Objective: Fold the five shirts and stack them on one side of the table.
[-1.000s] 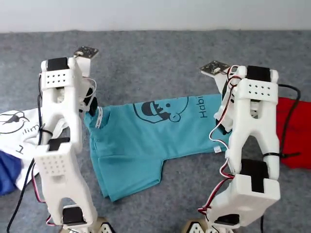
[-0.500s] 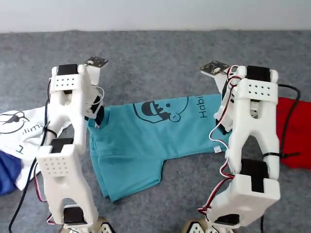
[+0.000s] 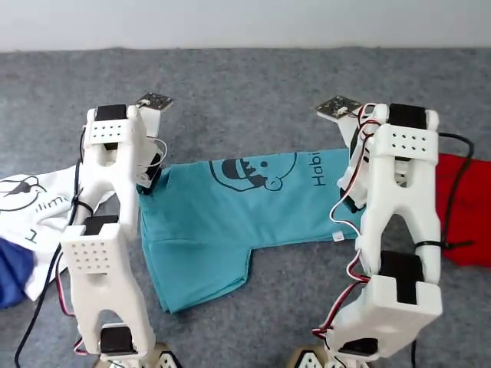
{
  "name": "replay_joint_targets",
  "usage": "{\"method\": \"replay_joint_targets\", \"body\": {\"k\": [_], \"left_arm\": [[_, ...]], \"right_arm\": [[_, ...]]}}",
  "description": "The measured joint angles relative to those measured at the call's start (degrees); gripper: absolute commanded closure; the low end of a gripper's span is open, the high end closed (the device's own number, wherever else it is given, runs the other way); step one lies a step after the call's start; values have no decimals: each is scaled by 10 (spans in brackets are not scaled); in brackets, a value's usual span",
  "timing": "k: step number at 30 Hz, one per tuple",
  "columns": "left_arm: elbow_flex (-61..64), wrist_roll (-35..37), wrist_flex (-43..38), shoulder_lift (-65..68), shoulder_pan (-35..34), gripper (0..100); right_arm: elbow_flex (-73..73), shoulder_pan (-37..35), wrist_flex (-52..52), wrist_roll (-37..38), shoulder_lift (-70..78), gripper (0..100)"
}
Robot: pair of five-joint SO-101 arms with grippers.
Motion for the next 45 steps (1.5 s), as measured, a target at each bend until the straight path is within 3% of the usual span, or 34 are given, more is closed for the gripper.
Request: {"method": "replay_joint_targets", "body": {"k": [12,20,29,39,45], "left_arm": [[-51,-1,-32,0,0,983],[-52,-2,22,0,18,873],[-65,9,58,-10,15,870],[-66,63,62,-132,-22,874],[-66,68,62,-155,-48,938]], "right_arm": [[0,1,0,0,0,963],[0,1,0,0,0,962],[0,1,0,0,0,961],[0,-3,0,-1,0,961],[2,-68,-6,-34,4,966]]}}
